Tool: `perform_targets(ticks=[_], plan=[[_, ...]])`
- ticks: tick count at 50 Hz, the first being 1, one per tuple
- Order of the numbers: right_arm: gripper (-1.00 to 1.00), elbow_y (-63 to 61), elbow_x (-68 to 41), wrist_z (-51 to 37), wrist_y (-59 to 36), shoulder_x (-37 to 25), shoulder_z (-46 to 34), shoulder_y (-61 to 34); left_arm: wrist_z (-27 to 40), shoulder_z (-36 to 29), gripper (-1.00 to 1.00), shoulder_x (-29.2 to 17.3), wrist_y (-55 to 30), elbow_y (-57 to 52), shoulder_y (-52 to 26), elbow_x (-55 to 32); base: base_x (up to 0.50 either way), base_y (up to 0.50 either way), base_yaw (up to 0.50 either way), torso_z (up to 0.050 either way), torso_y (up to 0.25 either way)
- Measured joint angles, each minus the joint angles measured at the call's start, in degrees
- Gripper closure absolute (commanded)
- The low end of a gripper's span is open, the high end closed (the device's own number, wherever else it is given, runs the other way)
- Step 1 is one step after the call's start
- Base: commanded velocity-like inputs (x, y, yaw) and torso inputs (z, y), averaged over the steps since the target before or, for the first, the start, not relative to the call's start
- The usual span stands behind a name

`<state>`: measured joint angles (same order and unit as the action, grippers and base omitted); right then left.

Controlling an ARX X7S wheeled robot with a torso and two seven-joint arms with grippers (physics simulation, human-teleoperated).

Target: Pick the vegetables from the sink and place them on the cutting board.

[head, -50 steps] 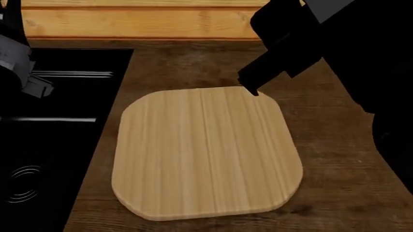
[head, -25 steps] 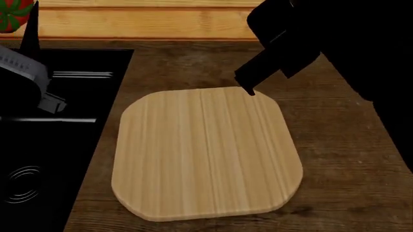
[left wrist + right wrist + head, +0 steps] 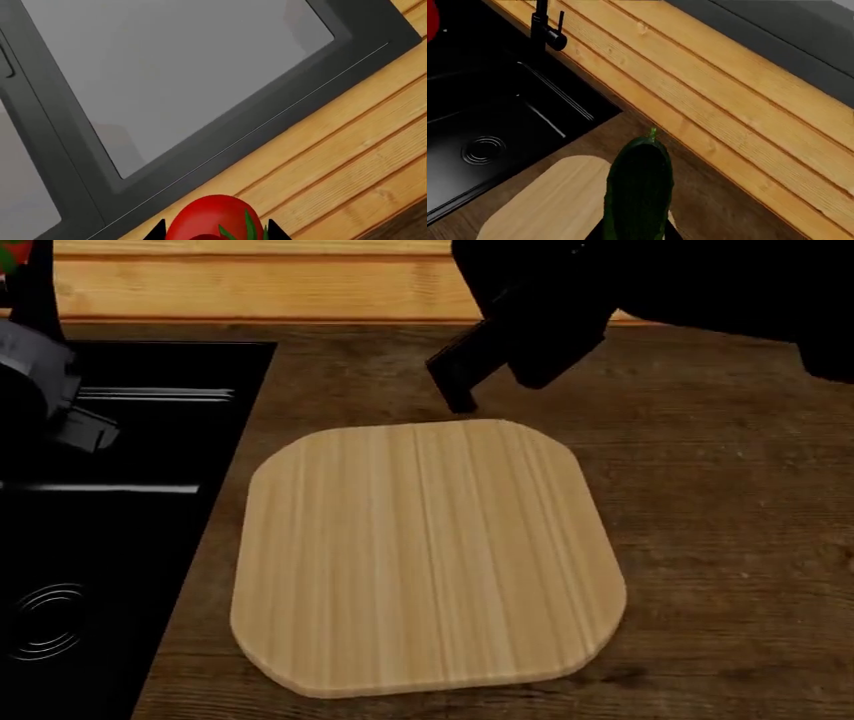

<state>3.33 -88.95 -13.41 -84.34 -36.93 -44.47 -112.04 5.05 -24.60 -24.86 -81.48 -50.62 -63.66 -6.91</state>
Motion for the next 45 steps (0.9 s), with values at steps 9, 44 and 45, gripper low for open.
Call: perform_targets(ticks=[9,44,45], plan=[[1.00,9.71,5.76,20.96,-1.82,4.03,-11.54,-8.03,-0.36,0.18,1.00,-0.92,0.01,-0.75,0.91,-0.43,0.00,0.00,0.00,0.000,0.001],[1.00,19.74,31.87,73.47,9.39,14.29,-42.12,-16.45,-0.51,1.46,1.00,-2.52,0.33,-1.68,3.71,-1.25,0.00,0.00,0.00,0.000,0.000],[1.00,19.60,31.87,72.91,9.38,14.37,-41.82,-15.99,-0.51,1.50,1.00,-2.56,0.31,-1.66,3.72,-1.26,0.00,0.00,0.00,0.000,0.000]])
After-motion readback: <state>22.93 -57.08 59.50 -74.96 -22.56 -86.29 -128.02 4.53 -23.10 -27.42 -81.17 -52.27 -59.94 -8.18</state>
